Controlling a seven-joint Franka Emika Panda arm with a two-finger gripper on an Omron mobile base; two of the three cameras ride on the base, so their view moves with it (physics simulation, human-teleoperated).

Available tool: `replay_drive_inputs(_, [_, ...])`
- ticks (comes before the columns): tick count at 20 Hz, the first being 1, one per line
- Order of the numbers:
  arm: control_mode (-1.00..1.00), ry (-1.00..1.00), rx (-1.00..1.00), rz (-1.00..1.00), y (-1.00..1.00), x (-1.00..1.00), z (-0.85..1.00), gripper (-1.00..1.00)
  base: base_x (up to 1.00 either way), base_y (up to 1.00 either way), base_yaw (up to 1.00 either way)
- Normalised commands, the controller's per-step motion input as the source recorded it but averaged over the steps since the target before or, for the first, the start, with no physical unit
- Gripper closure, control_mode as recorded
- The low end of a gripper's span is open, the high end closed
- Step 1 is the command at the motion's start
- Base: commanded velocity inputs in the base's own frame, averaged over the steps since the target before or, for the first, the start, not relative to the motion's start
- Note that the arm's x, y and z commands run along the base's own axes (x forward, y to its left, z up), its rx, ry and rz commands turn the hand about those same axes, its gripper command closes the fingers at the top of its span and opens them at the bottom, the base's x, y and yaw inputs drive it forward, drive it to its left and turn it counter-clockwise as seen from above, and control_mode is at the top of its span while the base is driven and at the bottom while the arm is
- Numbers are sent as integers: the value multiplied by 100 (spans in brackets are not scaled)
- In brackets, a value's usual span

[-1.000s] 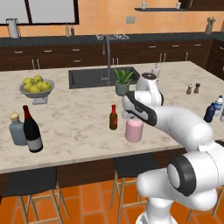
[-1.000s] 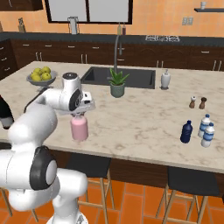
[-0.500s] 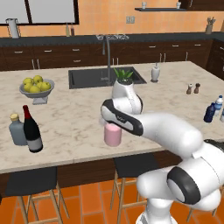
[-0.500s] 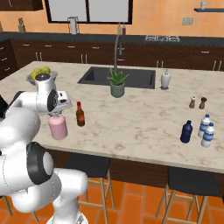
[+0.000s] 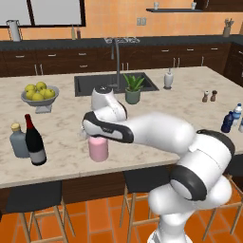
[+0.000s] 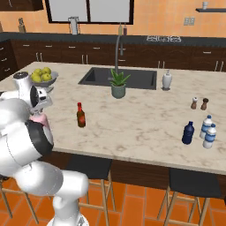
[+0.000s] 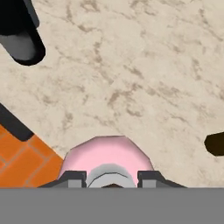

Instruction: Move the plastic bottles in the middle to the plastics group, and the glass bottles in the middle to the glass group.

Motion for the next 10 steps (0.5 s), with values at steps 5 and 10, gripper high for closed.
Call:
replay_drive_inputs(5, [-100, 2, 0, 11, 98, 27, 5, 100, 0, 0, 0])
replay_drive_inputs(10, [-100, 0, 0, 7, 28, 44, 3, 100, 0, 0, 0])
